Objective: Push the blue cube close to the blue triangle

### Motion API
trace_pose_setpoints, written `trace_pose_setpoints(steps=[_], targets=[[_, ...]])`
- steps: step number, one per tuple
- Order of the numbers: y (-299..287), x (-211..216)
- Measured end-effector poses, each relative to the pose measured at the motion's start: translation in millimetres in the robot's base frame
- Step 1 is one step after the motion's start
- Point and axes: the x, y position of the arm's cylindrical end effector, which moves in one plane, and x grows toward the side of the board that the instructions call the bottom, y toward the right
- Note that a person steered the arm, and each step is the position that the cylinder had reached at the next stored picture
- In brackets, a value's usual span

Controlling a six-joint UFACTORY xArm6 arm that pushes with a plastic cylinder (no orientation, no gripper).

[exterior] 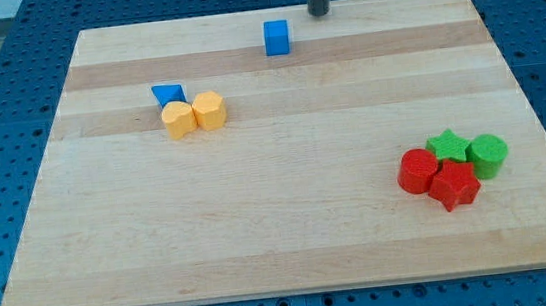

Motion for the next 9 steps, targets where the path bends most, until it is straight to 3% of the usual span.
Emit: trace_pose_setpoints(steps=[2,4,5,6,7,8,9], targets=[[-70.4,57.7],[-127.9,143.7],[-121.5,128.4],[-79.1,55.4],[-49.8,81.1],[-58.7,147.2],[-58.7,153.1]])
